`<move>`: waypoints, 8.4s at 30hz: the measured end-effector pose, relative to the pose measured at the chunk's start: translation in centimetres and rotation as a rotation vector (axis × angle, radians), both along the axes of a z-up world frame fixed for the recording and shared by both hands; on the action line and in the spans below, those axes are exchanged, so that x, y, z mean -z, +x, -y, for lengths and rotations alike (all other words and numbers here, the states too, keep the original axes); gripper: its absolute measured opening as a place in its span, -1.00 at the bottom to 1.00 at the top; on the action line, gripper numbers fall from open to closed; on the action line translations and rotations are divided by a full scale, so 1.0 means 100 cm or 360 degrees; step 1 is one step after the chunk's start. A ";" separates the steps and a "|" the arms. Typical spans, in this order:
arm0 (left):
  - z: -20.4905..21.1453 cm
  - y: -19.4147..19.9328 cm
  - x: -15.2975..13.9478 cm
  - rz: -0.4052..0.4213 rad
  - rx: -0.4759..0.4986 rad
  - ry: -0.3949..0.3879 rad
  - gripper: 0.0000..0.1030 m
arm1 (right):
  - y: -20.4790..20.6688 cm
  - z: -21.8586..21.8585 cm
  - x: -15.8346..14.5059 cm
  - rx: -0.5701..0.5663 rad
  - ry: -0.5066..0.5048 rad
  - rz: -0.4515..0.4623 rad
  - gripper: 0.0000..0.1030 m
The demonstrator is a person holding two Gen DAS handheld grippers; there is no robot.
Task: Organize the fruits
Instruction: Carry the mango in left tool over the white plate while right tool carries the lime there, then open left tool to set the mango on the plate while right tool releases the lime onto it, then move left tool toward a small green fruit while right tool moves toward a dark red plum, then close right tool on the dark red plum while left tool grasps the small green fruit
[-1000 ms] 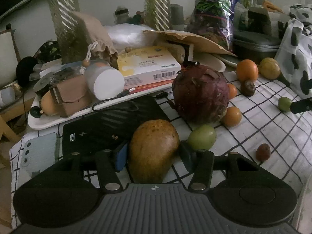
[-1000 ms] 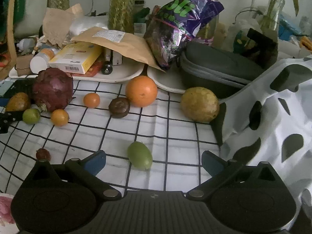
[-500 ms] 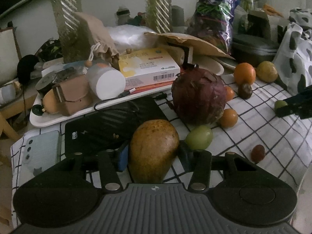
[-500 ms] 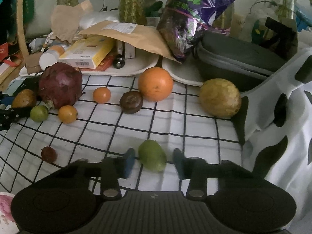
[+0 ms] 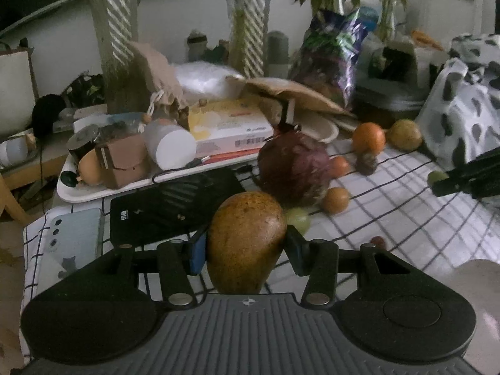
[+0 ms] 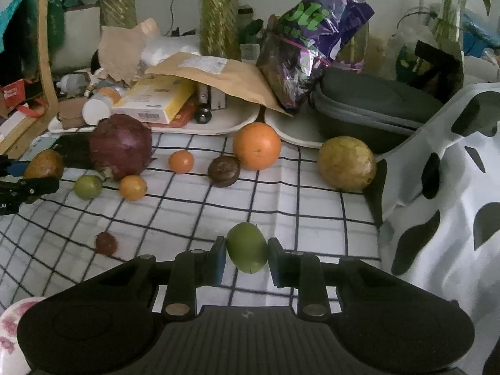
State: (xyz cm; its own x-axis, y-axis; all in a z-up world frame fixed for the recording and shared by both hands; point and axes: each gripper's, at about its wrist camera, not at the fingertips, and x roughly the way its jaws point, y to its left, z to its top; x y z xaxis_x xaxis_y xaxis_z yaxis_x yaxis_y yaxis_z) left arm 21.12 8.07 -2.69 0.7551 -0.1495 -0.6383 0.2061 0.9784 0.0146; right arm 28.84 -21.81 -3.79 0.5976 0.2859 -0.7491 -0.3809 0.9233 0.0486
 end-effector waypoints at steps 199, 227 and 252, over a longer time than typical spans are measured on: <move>0.013 0.007 0.002 -0.0108 -0.0133 -0.0021 0.55 | -0.025 -0.114 0.012 -0.0508 -0.0070 -0.0035 -0.11; 0.034 0.011 0.014 -0.0055 0.0062 0.0015 0.53 | -0.018 -0.093 0.006 -0.0427 -0.0063 0.0027 -0.57; 0.037 0.043 0.036 -0.0097 0.0173 -0.0004 -0.43 | -0.025 -0.068 -0.001 -0.0417 -0.0035 0.0068 -0.57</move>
State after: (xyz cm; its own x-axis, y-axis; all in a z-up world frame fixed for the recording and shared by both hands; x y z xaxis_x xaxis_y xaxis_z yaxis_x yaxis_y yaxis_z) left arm 25.45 4.38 -6.31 0.6940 -0.2298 -0.6823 0.3113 0.9503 -0.0034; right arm 26.36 -15.00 -3.68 0.5364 0.4193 -0.7324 -0.6086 0.7934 0.0086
